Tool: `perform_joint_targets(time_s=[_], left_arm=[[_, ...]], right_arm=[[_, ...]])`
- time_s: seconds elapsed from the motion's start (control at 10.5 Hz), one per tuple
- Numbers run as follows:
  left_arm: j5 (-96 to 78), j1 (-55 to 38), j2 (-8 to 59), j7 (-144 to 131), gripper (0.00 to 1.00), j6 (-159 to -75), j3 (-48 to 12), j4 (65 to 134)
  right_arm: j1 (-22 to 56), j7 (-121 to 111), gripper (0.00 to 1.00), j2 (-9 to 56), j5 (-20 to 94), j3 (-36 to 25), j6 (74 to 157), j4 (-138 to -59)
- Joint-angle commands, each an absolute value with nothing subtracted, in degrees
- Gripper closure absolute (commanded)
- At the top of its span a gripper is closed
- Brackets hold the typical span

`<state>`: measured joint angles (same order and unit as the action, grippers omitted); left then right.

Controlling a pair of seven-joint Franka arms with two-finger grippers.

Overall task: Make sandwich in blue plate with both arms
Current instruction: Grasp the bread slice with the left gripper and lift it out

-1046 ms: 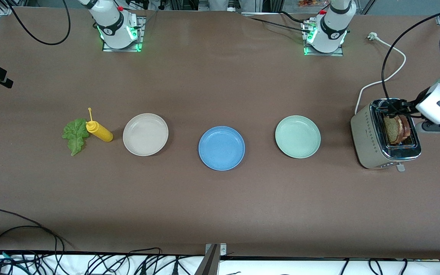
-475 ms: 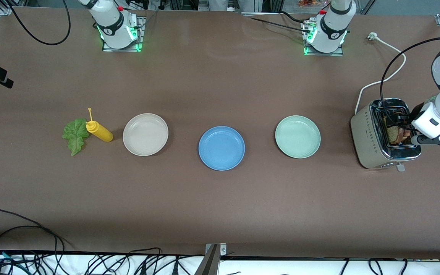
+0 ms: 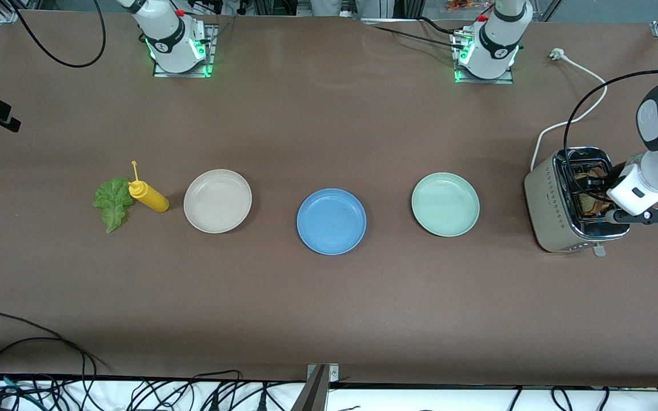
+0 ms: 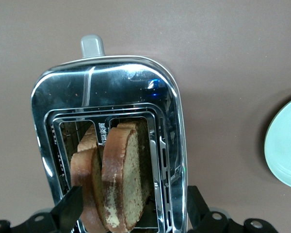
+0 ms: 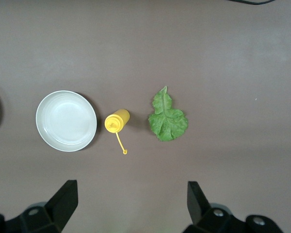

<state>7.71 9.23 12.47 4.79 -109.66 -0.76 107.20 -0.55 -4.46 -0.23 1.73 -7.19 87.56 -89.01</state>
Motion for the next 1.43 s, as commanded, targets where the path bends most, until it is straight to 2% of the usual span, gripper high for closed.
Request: perform_joint_targets(time_s=[0.0, 0.19, 0.29, 0.67, 0.76, 0.86, 0.95, 1.33], left_arm=[[6.86, 9.58, 12.83, 6.15, 0.2, -110.13, -0.88, 107.05], [6.77, 9.67, 12.83, 6.33, 0.44, -110.13, -0.88, 107.14], [6.77, 9.67, 12.83, 6.42, 0.5, -110.04, -0.88, 107.14], [6.77, 9.76, 13.01, 6.42, 0.49, -110.04, -0.88, 107.23], [6.85, 9.84, 13.18, 6.42, 0.62, -109.95, -0.88, 107.23], [6.86, 9.76, 13.1, 6.59, 0.94, -109.52, -0.88, 107.05], [6.86, 9.84, 13.1, 7.64, 1.0, -109.42, -0.88, 106.96], [6.77, 9.84, 12.75, 8.7, 1.0, -108.9, -0.88, 106.0]], right_arm=[[-0.44, -4.4, 0.0, 0.18, 1.5, -7.03, 86.57, -87.8], [-0.44, -4.31, 0.0, 0.26, 1.58, -7.03, 86.57, -87.8], [-0.44, -4.31, 0.0, 0.26, 1.58, -7.03, 86.57, -87.8], [-0.44, -4.31, 0.0, 0.26, 1.58, -7.03, 86.57, -87.8], [-0.44, -4.31, 0.0, 0.35, 1.58, -7.03, 86.57, -87.8], [-0.44, -4.31, 0.0, 0.26, 1.58, -7.03, 86.57, -87.8], [-0.44, -4.31, 0.0, 0.35, 1.58, -7.03, 86.57, -87.8], [-0.44, -4.31, 0.0, 0.35, 1.58, -7.03, 86.57, -87.8]])
